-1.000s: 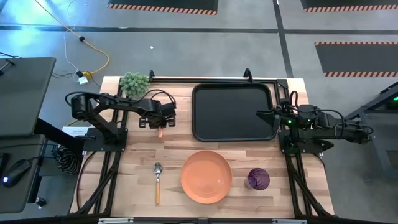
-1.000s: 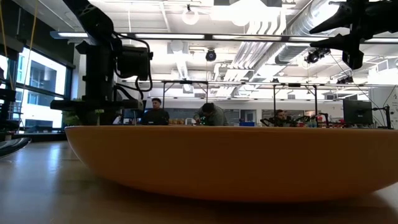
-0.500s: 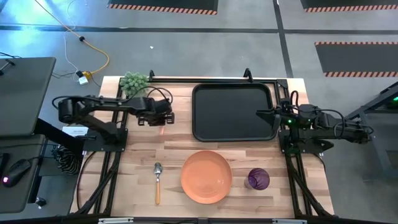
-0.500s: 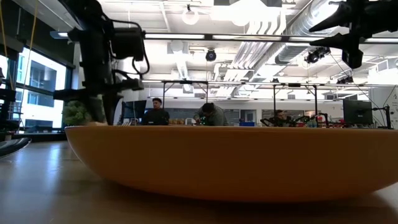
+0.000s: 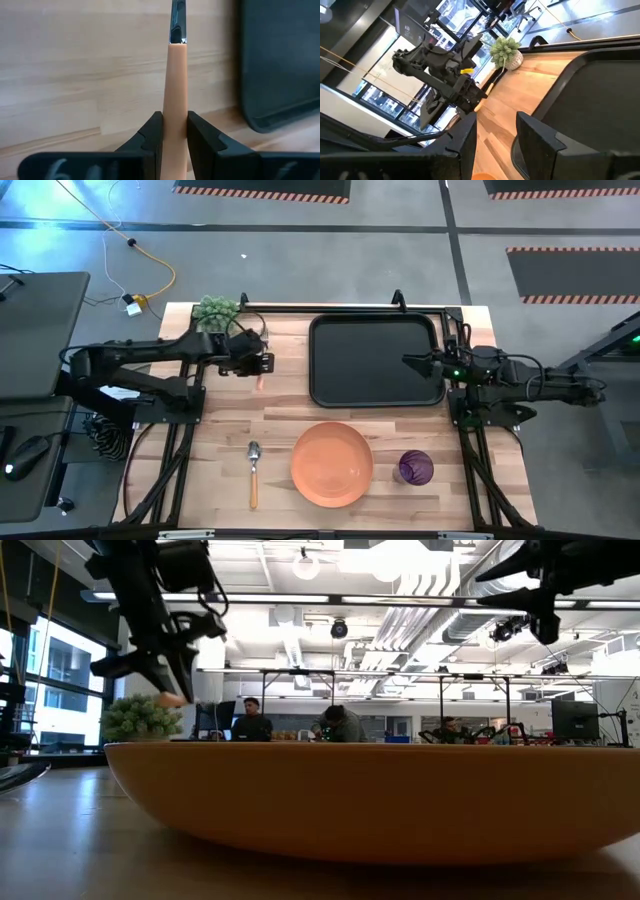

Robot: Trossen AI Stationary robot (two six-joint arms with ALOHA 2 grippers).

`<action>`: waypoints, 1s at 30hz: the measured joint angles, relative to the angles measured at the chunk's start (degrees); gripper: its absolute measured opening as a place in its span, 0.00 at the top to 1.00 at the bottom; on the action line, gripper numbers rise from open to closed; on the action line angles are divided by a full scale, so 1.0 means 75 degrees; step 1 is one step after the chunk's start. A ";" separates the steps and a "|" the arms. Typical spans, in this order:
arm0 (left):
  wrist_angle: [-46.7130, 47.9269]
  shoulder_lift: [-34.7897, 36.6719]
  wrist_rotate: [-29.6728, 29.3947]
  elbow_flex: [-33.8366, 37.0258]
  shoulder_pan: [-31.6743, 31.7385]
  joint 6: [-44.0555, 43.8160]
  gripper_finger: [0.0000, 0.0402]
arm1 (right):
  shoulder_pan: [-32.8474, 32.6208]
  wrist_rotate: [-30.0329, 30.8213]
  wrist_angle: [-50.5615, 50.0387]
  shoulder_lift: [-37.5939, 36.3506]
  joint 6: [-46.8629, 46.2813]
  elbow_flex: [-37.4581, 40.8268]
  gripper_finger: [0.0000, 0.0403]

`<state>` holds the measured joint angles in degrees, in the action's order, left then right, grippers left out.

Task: Pick and place plate/cup/fork/spoon on tray
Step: Put the yellow fork on the black serving tray

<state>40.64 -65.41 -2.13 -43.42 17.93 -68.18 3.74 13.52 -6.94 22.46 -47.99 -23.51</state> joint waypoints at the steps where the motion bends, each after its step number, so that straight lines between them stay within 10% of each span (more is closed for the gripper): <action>1: -0.0005 0.0122 0.0000 -0.0003 0.0000 0.0050 0.87 | 0.0000 -0.0001 0.0129 0.0105 0.0000 0.0000 0.68; 14: 0.0001 0.1021 0.0003 -0.0003 0.0000 0.0612 0.87 | 0.0004 0.0264 -0.0203 0.1937 0.0516 -0.1822 0.68; 30: 0.0012 0.1096 0.0423 -0.0003 0.0009 0.1542 0.86 | 0.0712 0.1305 -0.7372 0.4596 -0.1770 -0.5077 0.68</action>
<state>40.73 -57.19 1.04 -43.44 18.00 -56.62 9.08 23.31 -62.23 56.94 -61.26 -61.59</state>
